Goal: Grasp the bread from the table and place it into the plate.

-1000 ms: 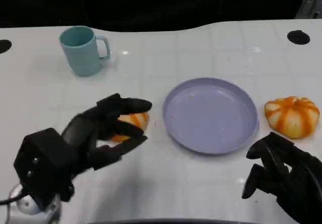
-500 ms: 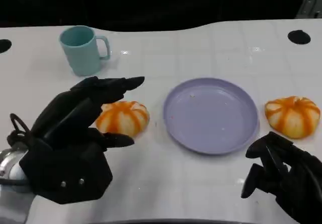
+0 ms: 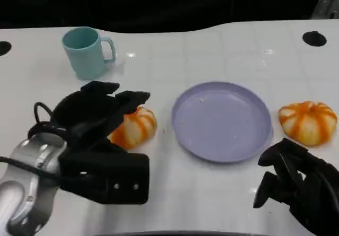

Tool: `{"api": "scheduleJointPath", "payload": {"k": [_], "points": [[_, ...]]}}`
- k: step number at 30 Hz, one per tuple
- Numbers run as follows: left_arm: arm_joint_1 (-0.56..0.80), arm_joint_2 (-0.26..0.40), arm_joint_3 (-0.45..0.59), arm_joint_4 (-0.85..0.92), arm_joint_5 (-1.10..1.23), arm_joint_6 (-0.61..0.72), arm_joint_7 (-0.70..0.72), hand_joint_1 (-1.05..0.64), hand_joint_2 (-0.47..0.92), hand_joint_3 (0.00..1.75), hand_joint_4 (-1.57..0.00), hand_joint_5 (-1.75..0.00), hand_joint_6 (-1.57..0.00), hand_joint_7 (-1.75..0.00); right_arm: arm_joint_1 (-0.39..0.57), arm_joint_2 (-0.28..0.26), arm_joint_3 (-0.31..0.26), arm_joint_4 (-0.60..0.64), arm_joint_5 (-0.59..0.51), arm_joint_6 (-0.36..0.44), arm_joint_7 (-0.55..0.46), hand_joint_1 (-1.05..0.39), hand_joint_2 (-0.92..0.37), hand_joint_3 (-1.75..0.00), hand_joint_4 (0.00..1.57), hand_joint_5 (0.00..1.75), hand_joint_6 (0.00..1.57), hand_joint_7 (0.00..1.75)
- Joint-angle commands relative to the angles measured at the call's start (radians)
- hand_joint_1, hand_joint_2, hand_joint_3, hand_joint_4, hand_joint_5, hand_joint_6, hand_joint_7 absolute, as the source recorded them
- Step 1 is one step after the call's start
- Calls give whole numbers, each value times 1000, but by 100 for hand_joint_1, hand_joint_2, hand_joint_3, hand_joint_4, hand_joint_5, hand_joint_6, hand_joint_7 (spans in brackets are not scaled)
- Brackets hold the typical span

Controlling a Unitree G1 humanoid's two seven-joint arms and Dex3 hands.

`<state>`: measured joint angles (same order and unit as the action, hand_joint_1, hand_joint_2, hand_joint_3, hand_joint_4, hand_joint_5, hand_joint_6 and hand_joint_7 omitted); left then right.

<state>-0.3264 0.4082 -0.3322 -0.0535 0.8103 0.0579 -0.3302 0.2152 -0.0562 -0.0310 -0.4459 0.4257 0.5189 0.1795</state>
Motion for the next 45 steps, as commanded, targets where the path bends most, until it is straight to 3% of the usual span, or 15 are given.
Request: {"api": "scheduleJointPath", "payload": {"k": [1,10,15,18,25,33,42,43,45], "points": [[-78,-32,-43,105,35,56,-6,-45,79,1,0,-27,-22,0,4,0,-11,-8,9,-5,-4,-43,-92,-38,62,175,46,164],[-239,-119,-119,430,55,99,72,-46,78,0,-1,-29,-22,0,10,-3,-12,-8,7,-14,11,-44,-92,-39,64,175,48,163],[-260,-124,-133,473,44,98,96,-47,78,0,-1,-30,-23,0,11,-2,-12,-8,7,-13,10,-44,-92,-38,64,175,49,161],[-350,-191,-169,685,46,114,134,-46,77,0,-1,-30,-22,0,15,-6,-13,-19,7,-2,6,-44,-92,-38,64,175,49,161],[-458,-259,-197,968,13,70,219,-46,75,0,-1,-31,-24,-1,24,-6,-15,-24,12,-11,17,-43,-92,-39,63,175,48,161],[-521,-303,-213,1168,-29,7,274,-44,77,0,-2,-28,-24,-1,28,-9,-19,-27,16,-6,21,-45,-92,-38,64,175,49,162],[-546,-325,-234,1272,-49,-36,350,-38,80,1,-8,-25,-26,-1,32,-11,-19,-38,17,2,18,-45,-92,-38,64,175,48,162],[-544,-325,-235,1285,-49,-48,372,-35,81,1,-12,-26,-29,-2,33,-9,-20,-38,18,2,18,-45,-92,-38,64,175,48,162],[-537,-320,-228,1305,-56,-80,427,-24,88,2,-40,-23,-46,-3,34,-8,-22,-36,22,-1,21,-45,-92,-38,63,175,48,162]]}}
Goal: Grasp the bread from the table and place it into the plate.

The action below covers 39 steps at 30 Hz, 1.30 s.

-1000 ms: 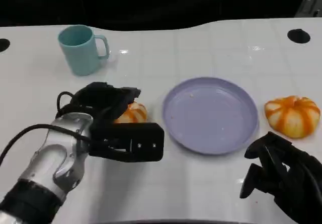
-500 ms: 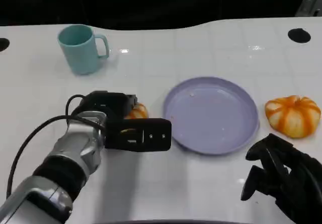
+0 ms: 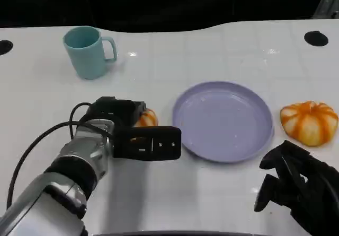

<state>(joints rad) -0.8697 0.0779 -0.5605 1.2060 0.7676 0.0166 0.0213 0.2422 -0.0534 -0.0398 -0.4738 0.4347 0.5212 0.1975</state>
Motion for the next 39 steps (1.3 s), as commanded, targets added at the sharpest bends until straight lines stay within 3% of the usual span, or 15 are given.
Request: {"api": "scheduleJointPath", "payload": {"k": [1,2,4,5,8,14,16,22,25,26,29,32,34,35,39], "points": [[10,14,5,52,-17,-55,107,-23,90,6,-63,-27,-66,-9,8,-12,-13,-8,12,-7,5,-45,-92,-39,63,175,48,162],[11,16,6,55,-17,-67,133,-23,91,9,-73,-39,-81,-8,8,-13,-12,-7,10,-10,6,-45,-92,-39,63,175,48,162],[14,20,0,61,-10,-85,190,-26,92,9,-75,-94,-101,-5,8,-14,-12,-7,9,-12,8,-45,-92,-39,63,175,48,161],[15,22,-3,64,-6,-92,217,-28,92,6,-77,-138,-113,-8,8,-15,-13,-6,10,-11,9,-45,-92,-39,63,175,48,161],[17,26,-11,68,2,-104,288,-27,92,14,-79,-171,-114,-6,6,-14,-16,-6,11,-5,5,-45,-92,-38,64,175,49,161],[12,31,6,45,-18,-136,374,-22,92,22,-82,-175,-123,-13,2,-14,-21,-2,15,-1,6,-45,-92,-37,64,175,49,161],[3,31,26,33,-36,-143,382,-21,92,26,-83,-175,-82,-104,-1,-16,-21,1,11,-2,6,-45,-92,-37,64,175,49,160],[-26,32,73,-19,-81,-150,383,-19,89,31,-86,-175,-58,-162,-6,-15,-23,0,17,14,-3,-45,-92,-37,64,175,50,161],[-49,25,83,-47,-93,-135,367,-19,88,37,-86,-175,-56,-161,-9,-12,-23,3,16,14,-5,-44,-92,-38,64,175,50,161],[-54,22,84,-54,-93,-133,368,-18,82,48,-86,-175,-63,-141,-9,-12,-23,3,16,15,-6,-44,-92,-38,64,175,50,161],[-69,8,85,-73,-90,-126,360,-18,74,60,-86,-175,-69,-122,-8,-11,-22,3,14,15,-6,-44,-92,-38,64,175,50,161],[-91,-19,82,-91,-88,-124,355,-22,73,51,-85,-175,-72,-109,-7,-12,-20,3,11,14,-5,-43,-92,-38,64,175,50,161],[-100,-39,76,-94,-84,-136,368,-22,81,31,-85,-175,-78,-87,-5,-12,-18,0,10,16,-6,-44,-92,-38,64,175,50,161],[-106,-51,70,-93,-78,-148,376,-23,85,25,-88,-175,-76,-104,-3,-12,-17,-2,9,16,-7,-44,-92,-38,64,175,49,161],[-124,-82,49,-76,-66,-187,385,-24,87,22,-93,-175,-73,-134,2,-13,-11,-7,2,14,-9,-44,-92,-39,63,175,48,162]]}}
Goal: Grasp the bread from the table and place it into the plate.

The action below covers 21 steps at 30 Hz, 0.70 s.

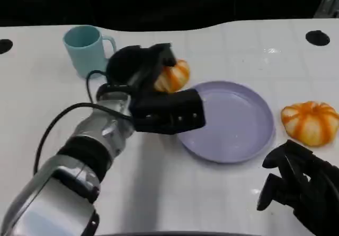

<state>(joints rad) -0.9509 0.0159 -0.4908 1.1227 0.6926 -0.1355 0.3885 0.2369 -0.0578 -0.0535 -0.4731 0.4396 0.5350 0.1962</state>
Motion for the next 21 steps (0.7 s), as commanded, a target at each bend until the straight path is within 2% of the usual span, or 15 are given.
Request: {"api": "scheduleJointPath", "payload": {"k": [1,2,5,6,9,14,15,17,21], "points": [[-49,-32,-25,13,9,-40,20,-24,87,22,-94,-175,-73,-136,9,-8,4,-9,-4,-3,-7,-44,-92,-39,63,175,48,162],[-55,-44,-31,18,11,-40,18,-25,87,26,-96,-175,-72,-146,11,-7,4,-9,-2,-6,-5,-44,-92,-39,63,175,48,162],[-71,-73,-42,31,15,-40,11,-26,86,29,-96,-175,-71,-152,12,-7,3,-7,4,-13,4,-43,-92,-39,63,175,47,162],[-75,-84,-45,37,14,-46,11,-25,84,32,-97,-175,-73,-138,12,-8,4,-6,3,-14,6,-44,-92,-39,63,175,47,162],[-85,-106,-59,56,21,-47,16,-25,80,41,-96,-175,-74,-135,13,-8,8,-6,-1,-19,8,-44,-92,-39,64,175,47,163],[-93,-126,-70,80,19,-41,1,-26,80,44,-95,-175,-74,-133,15,-8,11,-7,-3,-23,7,-44,-92,-39,64,175,47,162],[-95,-138,-71,90,16,-38,-13,-24,78,50,-94,-175,-80,-110,16,-9,13,-7,-5,-25,7,-45,-92,-39,64,175,47,162],[-98,-156,-80,106,19,-32,-32,-22,76,59,-92,-175,-86,-89,17,-4,12,-11,4,-16,1,-45,-92,-38,63,175,47,162],[-103,-178,-88,127,18,-26,-73,-22,76,60,-89,-175,-85,-81,21,-7,18,-10,-2,-27,5,-45,-92,-40,62,175,47,162]]}}
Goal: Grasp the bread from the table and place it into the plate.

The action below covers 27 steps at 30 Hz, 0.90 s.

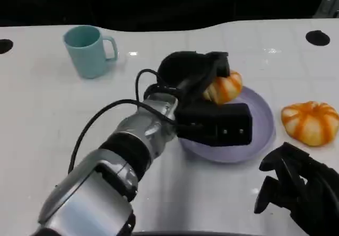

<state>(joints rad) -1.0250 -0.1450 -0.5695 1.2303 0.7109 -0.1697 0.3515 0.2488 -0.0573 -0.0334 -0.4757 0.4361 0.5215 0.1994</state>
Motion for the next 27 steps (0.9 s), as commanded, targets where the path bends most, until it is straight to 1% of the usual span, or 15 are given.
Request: {"api": "scheduleJointPath", "payload": {"k": [1,2,4,7,8,11,14,15,16,17,18,19,21,22,27], "points": [[-30,-21,-10,23,-1,12,-43,-23,77,57,-89,-175,-86,-80,9,-8,-1,-6,0,-18,4,-44,-92,-40,62,175,47,162],[-32,-25,-13,28,0,21,-53,-22,78,55,-89,-175,-86,-80,10,-9,0,-6,-1,-21,6,-44,-92,-40,62,175,46,162],[-35,-31,-19,34,2,32,-64,-20,80,47,-86,-175,-86,-71,12,-9,0,-6,1,-23,8,-44,-92,-41,62,175,46,162],[-36,-37,-25,39,3,33,-62,-19,85,27,-82,-175,-86,-49,12,-5,-2,-4,11,-20,8,-44,-92,-41,62,175,46,162],[-35,-39,-26,41,3,33,-60,-19,86,22,-82,-175,-90,-44,12,-5,-2,-4,12,-20,9,-44,-92,-41,62,175,46,162],[-35,-44,-18,47,-9,32,-77,-20,87,18,-79,-175,-92,-42,12,-4,-1,-6,9,-18,4,-44,-92,-40,63,175,47,162],[-39,-52,21,54,-60,34,-167,-23,87,9,-72,-175,-90,-33,13,-4,2,-8,4,-19,1,-44,-92,-40,63,175,47,162],[-42,-49,21,55,-63,34,-202,-26,89,8,-60,-148,-81,-23,13,-4,1,-9,4,-17,0,-44,-92,-40,63,175,47,162],[-44,-45,14,55,-59,34,-225,-33,91,13,-54,-91,-69,-10,13,-3,0,-8,6,-17,0,-45,-92,-39,63,175,48,162],[-48,-42,6,55,-53,36,-250,-37,92,15,-56,-59,-64,-5,13,-2,-1,-7,8,-19,2,-45,-92,-39,64,175,48,161],[-52,-39,-1,56,-49,38,-281,-42,92,20,-53,-39,-55,-3,13,-2,-2,-6,10,-18,3,-44,-92,-39,64,175,48,161],[-55,-37,-4,57,-48,40,-305,-48,92,25,-46,-22,-43,-1,13,-2,-3,-7,12,-17,3,-44,-92,-40,64,175,48,161],[-60,-34,-11,59,-45,44,-344,-56,92,29,-38,-11,-33,0,13,-2,-3,-9,13,-13,0,-44,-92,-40,64,175,48,161],[-62,-34,-13,60,-46,47,-365,-63,92,32,-30,-6,-27,0,13,-3,-2,-9,11,-15,1,-44,-92,-40,64,175,48,161],[-79,-23,-22,64,-52,58,-485,-82,92,42,-12,0,-13,0,10,-5,0,-1,6,-25,7,-44,-92,-39,64,175,48,161]]}}
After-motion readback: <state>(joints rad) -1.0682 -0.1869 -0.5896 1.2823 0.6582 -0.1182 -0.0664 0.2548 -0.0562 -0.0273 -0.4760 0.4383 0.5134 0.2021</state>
